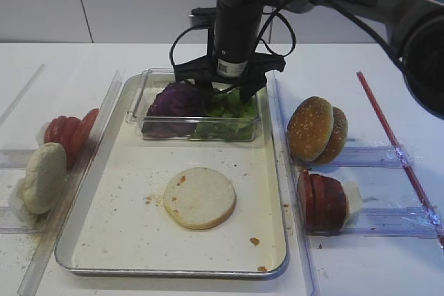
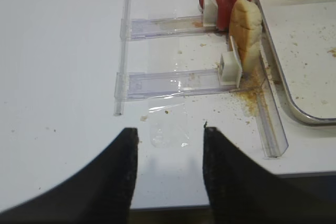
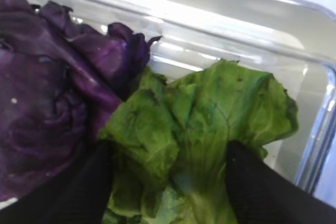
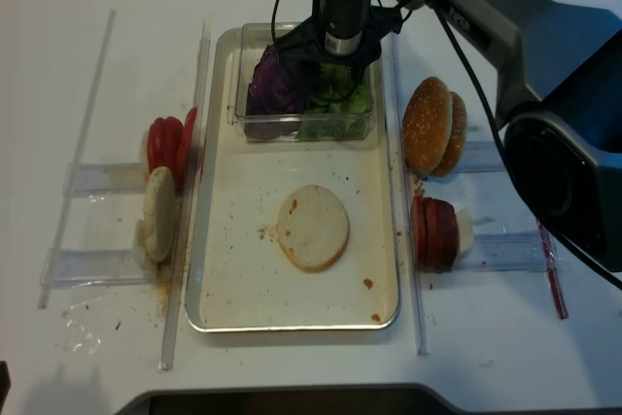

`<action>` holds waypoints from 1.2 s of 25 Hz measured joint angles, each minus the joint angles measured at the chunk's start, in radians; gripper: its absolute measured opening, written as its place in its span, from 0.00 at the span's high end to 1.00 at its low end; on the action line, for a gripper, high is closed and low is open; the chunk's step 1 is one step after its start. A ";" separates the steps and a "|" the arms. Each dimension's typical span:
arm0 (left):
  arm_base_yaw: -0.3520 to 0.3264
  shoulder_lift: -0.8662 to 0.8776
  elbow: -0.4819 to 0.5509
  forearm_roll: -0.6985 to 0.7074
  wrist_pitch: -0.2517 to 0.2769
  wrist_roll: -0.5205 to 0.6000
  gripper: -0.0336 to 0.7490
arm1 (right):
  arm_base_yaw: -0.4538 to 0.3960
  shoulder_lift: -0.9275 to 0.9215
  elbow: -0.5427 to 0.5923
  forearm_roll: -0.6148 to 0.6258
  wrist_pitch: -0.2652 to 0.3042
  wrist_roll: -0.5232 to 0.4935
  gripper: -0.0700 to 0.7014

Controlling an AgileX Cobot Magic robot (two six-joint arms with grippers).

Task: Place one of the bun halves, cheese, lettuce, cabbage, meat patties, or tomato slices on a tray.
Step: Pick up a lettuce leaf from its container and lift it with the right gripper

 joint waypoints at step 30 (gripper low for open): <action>0.000 0.000 0.000 0.000 0.000 0.000 0.59 | 0.000 0.016 -0.076 0.000 0.078 0.000 0.83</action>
